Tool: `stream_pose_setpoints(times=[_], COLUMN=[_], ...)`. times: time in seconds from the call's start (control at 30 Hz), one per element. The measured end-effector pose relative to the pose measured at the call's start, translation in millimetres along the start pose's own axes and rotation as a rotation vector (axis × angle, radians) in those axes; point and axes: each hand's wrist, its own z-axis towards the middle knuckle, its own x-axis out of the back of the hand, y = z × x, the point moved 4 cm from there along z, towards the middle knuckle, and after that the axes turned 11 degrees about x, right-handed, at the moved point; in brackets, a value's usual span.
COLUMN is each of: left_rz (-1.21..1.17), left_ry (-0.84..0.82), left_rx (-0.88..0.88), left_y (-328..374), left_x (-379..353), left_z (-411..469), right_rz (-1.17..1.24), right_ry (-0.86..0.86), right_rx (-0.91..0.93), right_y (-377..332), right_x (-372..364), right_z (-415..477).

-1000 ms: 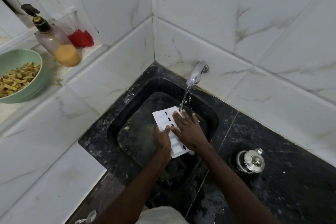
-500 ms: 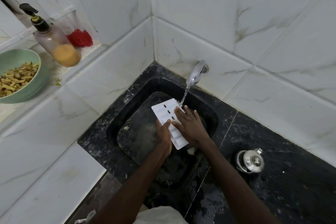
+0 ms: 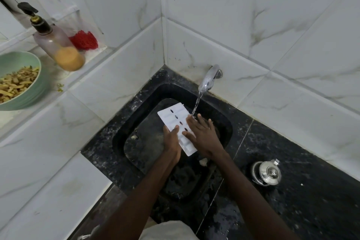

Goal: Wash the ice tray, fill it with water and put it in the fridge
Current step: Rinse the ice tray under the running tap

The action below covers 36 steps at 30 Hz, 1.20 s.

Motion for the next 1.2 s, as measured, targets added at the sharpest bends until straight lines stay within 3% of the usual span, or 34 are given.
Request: stream_pose_setpoints(times=[0.4, 0.53, 0.67, 1.03, 1.2], left_rz=[-0.024, -0.040, -0.026, -0.040, -0.015], left_ry=[0.032, 0.065, 0.040, 0.099, 0.096], left_rx=[-0.041, -0.034, -0.043, -0.042, -0.038], left_y=[10.3, 13.3, 12.2, 14.0, 12.7], left_x=[1.3, 2.1, -4.0, 3.0, 2.6], left_z=[1.9, 2.9, 0.1, 5.8, 7.0], right_rz=[-0.038, -0.071, 0.017, -0.022, 0.017], right_ry=[0.033, 0.019, 0.087, 0.058, 0.109], right_rx=[-0.072, 0.080, -0.069, 0.015, -0.098], right_y=[2.8, -8.3, 0.7, -7.4, 5.1], right_x=[-1.8, -5.8, -0.6, -16.2, -12.8], right_z=[-5.5, -10.1, -11.9, -25.1, -27.8])
